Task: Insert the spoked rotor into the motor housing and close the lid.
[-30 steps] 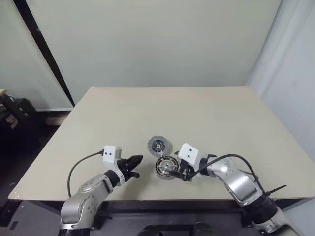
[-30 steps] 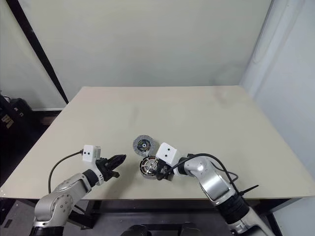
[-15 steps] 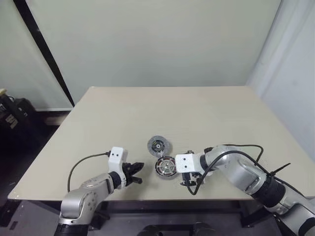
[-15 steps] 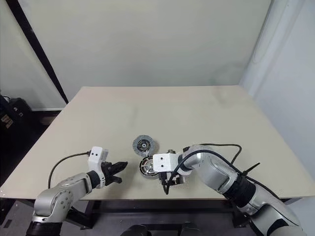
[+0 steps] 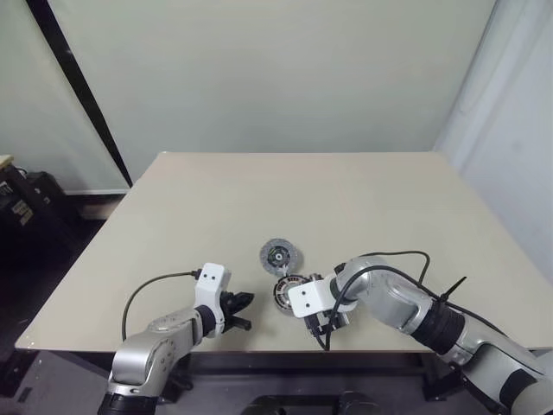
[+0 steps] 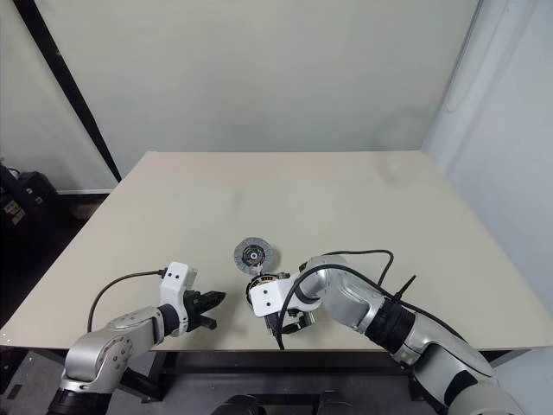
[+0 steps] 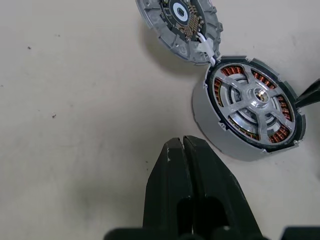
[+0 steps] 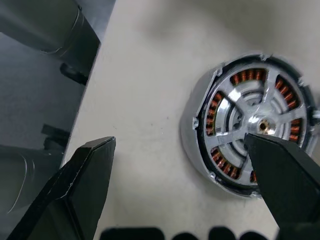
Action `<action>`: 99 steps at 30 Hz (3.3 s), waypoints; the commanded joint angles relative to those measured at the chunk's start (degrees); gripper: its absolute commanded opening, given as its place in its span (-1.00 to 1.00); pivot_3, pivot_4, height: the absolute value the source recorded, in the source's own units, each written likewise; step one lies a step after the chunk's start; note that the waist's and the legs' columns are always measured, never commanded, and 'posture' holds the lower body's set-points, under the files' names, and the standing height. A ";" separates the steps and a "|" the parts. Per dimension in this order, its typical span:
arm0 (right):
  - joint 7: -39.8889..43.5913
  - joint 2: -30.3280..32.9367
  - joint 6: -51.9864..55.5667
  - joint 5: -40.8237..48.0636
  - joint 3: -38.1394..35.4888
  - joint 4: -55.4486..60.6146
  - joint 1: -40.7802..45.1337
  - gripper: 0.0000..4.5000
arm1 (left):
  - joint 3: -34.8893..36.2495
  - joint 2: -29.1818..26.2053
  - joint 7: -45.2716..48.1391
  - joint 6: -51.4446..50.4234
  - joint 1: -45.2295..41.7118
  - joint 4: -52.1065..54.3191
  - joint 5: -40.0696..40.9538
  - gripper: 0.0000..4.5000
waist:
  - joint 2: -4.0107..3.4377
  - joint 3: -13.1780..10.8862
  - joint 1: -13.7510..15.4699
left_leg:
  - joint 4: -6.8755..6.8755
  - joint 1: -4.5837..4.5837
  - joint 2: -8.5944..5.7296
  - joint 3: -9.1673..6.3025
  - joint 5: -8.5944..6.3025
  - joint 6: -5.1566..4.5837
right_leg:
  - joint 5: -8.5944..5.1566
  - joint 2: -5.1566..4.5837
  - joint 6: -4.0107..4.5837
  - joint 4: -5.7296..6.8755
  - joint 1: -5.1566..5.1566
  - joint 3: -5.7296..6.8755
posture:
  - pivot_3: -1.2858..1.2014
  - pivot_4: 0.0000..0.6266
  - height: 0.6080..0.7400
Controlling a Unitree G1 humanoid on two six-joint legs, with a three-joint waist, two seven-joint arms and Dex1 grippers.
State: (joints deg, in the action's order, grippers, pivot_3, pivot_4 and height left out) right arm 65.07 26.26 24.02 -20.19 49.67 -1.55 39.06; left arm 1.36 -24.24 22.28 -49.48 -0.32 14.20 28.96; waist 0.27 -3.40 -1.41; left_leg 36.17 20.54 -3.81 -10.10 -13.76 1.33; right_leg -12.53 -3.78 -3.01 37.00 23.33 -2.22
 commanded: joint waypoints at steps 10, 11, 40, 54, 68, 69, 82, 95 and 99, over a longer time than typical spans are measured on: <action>-2.06 -2.59 -0.09 -2.38 -2.26 -3.08 -1.08 0.74 | 0.24 -0.08 0.73 1.45 0.05 1.88 -1.63 -1.00 | 0.00 0.01 -0.03 | -0.01 -0.02 0.02 0.01 0.00 0.00 | 0.05 0.02 0.03 0.02 0.02 0.00 | 0.03 -1.00 1.00; -2.06 -2.76 0.02 -2.44 -2.38 -3.11 -1.21 0.59 | 0.21 -0.05 0.78 1.50 0.02 1.80 -1.72 -1.00 | -0.01 0.01 -0.03 | 0.00 -0.03 0.02 0.00 0.00 0.00 | 0.05 0.02 0.04 0.02 0.01 0.01 | 0.03 -1.00 1.00; -10.92 -21.39 42.37 6.08 -14.02 2.72 -4.97 -0.99 | 0.49 1.25 0.08 3.66 -0.34 -0.02 -4.25 -1.00 | -0.04 0.03 -0.27 | 0.01 -0.06 0.14 0.01 0.05 0.12 | 0.15 0.14 0.12 0.21 0.13 0.01 | 0.03 -1.00 1.00; -29.65 -35.76 49.32 13.57 -24.94 -4.57 -5.31 -0.99 | 2.22 2.81 -2.24 5.26 -0.71 -0.87 -5.97 -1.00 | -0.05 0.02 -1.47 | 0.02 -0.18 0.18 0.04 0.12 0.26 | 0.14 0.15 0.12 0.58 0.24 0.01 | 0.03 -1.00 1.00; -39.47 -40.16 49.26 23.97 -31.56 -7.42 -4.76 -0.99 | 4.05 3.22 -3.45 6.09 0.81 -0.51 -6.48 -1.00 | -0.11 0.01 -1.41 | 0.08 -0.23 0.22 0.00 0.18 0.36 | 0.14 0.17 0.13 0.62 0.15 0.06 | 0.03 -1.00 1.00; -39.90 -40.53 48.75 24.83 -32.14 -7.54 -4.74 -0.99 | 4.09 3.27 -3.51 6.14 0.84 -0.49 -6.51 -1.00 | -0.11 0.01 -1.41 | 0.08 -0.23 0.22 0.00 0.18 0.36 | 0.14 0.17 0.13 0.62 0.16 0.06 | 0.03 -1.00 1.00; -40.31 -38.94 40.67 31.53 -29.68 -8.99 -4.67 -0.99 | 4.22 3.42 -3.59 6.40 1.11 -0.17 -6.88 -1.00 | -0.11 0.01 -1.64 | 0.03 -0.21 0.29 0.04 0.18 0.36 | 0.13 0.20 0.14 0.61 0.22 0.07 | 0.03 -1.00 1.00; -34.88 -32.80 37.07 31.41 -22.88 -3.71 -3.81 0.71 | 3.95 3.42 -2.89 6.44 0.93 -0.53 -6.95 -1.00 | -0.13 -0.01 -1.45 | -0.04 -0.08 0.35 -0.01 0.17 0.38 | 0.14 0.31 0.14 0.54 0.32 0.07 | 0.03 -1.00 1.00; -34.62 -29.98 34.83 30.71 -22.34 0.32 -3.45 0.98 | 4.31 3.10 -2.28 6.51 0.94 -0.64 -6.86 -1.00 | -0.14 -0.01 -1.47 | -0.06 -0.05 0.38 0.00 0.17 0.38 | 0.13 0.32 0.14 0.54 0.38 0.08 | 0.03 -1.00 1.00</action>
State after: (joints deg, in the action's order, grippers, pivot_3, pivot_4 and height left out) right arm 29.89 -3.95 60.79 10.50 27.40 -5.77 33.70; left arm 4.80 -20.58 19.47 -44.05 1.47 12.51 22.22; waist 0.13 -3.42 -2.89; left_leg 36.10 20.50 -3.43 -10.10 -13.59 1.71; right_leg -12.39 -3.46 -2.87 37.55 23.72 -2.14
